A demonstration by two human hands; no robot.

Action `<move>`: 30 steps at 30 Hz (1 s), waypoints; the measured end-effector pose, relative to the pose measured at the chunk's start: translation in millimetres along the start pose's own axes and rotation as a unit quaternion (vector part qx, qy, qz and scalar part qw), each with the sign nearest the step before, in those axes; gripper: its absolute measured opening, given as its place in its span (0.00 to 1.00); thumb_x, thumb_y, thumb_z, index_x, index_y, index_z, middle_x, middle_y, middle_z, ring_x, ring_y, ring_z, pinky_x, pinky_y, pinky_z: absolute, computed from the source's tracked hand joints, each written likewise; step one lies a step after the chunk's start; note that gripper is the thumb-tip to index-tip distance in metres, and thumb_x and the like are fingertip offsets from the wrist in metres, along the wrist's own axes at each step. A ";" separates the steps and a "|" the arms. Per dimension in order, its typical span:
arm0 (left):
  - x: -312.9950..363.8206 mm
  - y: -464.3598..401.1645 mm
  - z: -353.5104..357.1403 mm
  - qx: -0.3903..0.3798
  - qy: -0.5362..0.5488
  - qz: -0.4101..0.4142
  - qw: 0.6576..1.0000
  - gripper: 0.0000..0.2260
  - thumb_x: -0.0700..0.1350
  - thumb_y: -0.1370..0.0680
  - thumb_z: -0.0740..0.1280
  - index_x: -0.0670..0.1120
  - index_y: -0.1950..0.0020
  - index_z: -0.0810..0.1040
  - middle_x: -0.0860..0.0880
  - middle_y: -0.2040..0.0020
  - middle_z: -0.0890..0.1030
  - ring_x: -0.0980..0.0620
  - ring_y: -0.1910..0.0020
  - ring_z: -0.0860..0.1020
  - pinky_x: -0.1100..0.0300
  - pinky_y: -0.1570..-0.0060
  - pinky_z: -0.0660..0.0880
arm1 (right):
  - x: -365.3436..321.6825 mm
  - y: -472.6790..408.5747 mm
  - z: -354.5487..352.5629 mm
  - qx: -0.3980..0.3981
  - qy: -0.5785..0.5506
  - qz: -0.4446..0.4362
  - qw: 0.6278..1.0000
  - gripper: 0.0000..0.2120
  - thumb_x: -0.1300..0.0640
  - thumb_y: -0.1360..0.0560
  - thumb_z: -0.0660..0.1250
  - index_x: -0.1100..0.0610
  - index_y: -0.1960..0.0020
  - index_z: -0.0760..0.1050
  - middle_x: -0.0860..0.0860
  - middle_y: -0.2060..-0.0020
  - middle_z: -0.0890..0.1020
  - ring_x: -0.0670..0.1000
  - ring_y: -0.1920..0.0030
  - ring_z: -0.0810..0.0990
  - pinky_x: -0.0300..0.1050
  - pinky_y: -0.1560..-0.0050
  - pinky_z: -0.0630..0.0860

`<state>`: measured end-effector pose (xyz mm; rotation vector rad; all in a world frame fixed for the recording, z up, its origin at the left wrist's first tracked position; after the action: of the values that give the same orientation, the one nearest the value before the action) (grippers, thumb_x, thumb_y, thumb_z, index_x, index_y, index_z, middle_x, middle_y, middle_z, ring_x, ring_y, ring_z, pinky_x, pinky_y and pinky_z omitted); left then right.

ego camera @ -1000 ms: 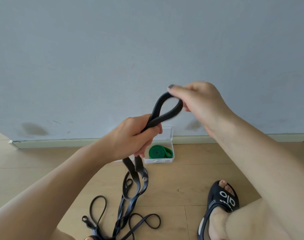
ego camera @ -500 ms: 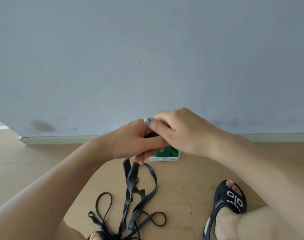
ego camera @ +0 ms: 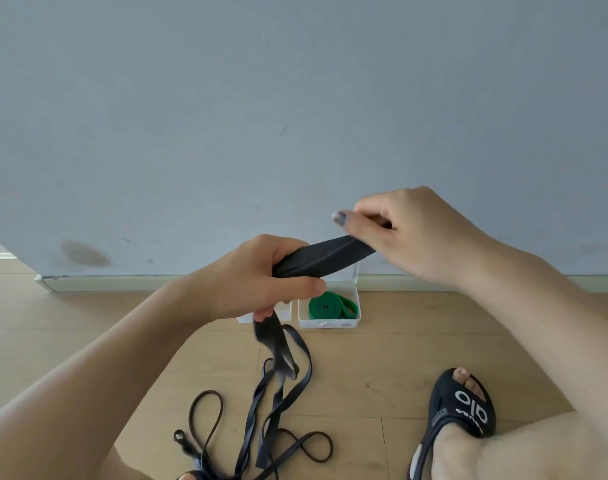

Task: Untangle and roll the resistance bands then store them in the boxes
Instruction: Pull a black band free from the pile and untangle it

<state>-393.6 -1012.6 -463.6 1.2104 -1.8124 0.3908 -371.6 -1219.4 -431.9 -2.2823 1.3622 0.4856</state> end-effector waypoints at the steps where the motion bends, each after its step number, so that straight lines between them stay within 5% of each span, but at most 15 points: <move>1: -1.3 0.5 -0.3 0.006 -0.002 -0.007 1.000 0.11 0.46 0.20 0.71 0.48 0.60 0.74 0.53 0.73 0.74 0.52 0.76 0.71 0.60 0.71 0.71 | -1.1 2.1 4.1 -0.028 0.002 -0.004 1.000 0.28 0.33 0.20 0.55 0.54 0.67 0.68 0.47 0.77 0.67 0.47 0.75 0.65 0.40 0.71 0.59; 5: -0.1 3.3 2.8 -0.020 -0.013 -0.015 1.000 0.12 0.48 0.20 0.71 0.49 0.61 0.74 0.50 0.75 0.73 0.52 0.76 0.71 0.63 0.72 0.70 | -3.1 9.4 10.7 -0.108 -0.006 0.012 0.994 0.28 0.25 0.26 0.51 0.46 0.58 0.78 0.41 0.74 0.74 0.44 0.74 0.69 0.37 0.69 0.62; 13: 5.2 0.9 7.1 -0.039 -0.002 0.000 0.999 0.10 0.52 0.23 0.75 0.48 0.54 0.78 0.54 0.70 0.75 0.51 0.72 0.76 0.57 0.68 0.75 | -16.9 10.8 20.4 -0.089 -0.069 -0.023 0.993 0.27 0.35 0.21 0.62 0.59 0.64 0.72 0.46 0.74 0.67 0.46 0.73 0.64 0.40 0.70 0.63; 16: -2.1 1.3 7.9 -0.023 -0.003 0.013 1.000 0.20 0.56 0.30 0.78 0.49 0.46 0.75 0.57 0.60 0.78 0.52 0.61 0.80 0.42 0.53 0.79 | -14.5 9.0 17.7 -0.076 -0.087 0.007 0.993 0.28 0.40 0.20 0.64 0.64 0.64 0.69 0.49 0.74 0.64 0.46 0.73 0.61 0.40 0.70 0.60; 21: -4.7 -1.9 17.1 0.053 -0.115 0.066 0.990 0.30 0.56 0.30 0.80 0.52 0.40 0.64 0.57 0.40 0.74 0.60 0.36 0.74 0.51 0.35 0.74 | -11.4 8.4 17.8 -0.067 -0.120 0.066 0.988 0.28 0.42 0.17 0.63 0.63 0.65 0.65 0.50 0.74 0.61 0.47 0.74 0.58 0.43 0.69 0.57; 24: -0.3 -4.9 21.6 0.090 -0.134 0.116 0.980 0.26 0.57 0.30 0.79 0.49 0.43 0.69 0.56 0.45 0.73 0.55 0.42 0.74 0.53 0.40 0.75 | -7.2 6.1 18.2 -0.070 -0.129 0.088 0.985 0.27 0.43 0.16 0.62 0.66 0.58 0.78 0.54 0.75 0.71 0.46 0.76 0.60 0.41 0.70 0.60; 26: 1.7 -7.5 25.4 0.094 -0.132 0.145 0.976 0.21 0.55 0.29 0.78 0.48 0.45 0.74 0.55 0.48 0.75 0.54 0.44 0.75 0.56 0.42 0.74 | -7.6 5.9 16.5 -0.068 -0.135 0.092 0.984 0.26 0.43 0.16 0.62 0.64 0.56 0.82 0.49 0.77 0.67 0.46 0.78 0.60 0.35 0.73 0.59; 30: 0.7 -10.3 27.0 0.116 -0.129 0.173 0.969 0.11 0.48 0.26 0.75 0.46 0.49 0.76 0.56 0.52 0.78 0.55 0.48 0.78 0.59 0.44 0.75 | -8.7 6.1 12.8 -0.063 -0.134 0.099 0.984 0.28 0.42 0.16 0.62 0.66 0.63 0.73 0.50 0.74 0.61 0.46 0.77 0.58 0.35 0.75 0.57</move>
<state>-398.4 -1035.9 -480.0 1.1390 -2.2650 0.6844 -381.9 -1208.8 -439.4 -2.0918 1.4586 0.9335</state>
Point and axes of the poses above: each hand's wrist, its own y-axis away from the middle knuckle, its own z-axis out of the palm, x = y × z, the point moved 3 cm from there along -y, towards the middle knuckle
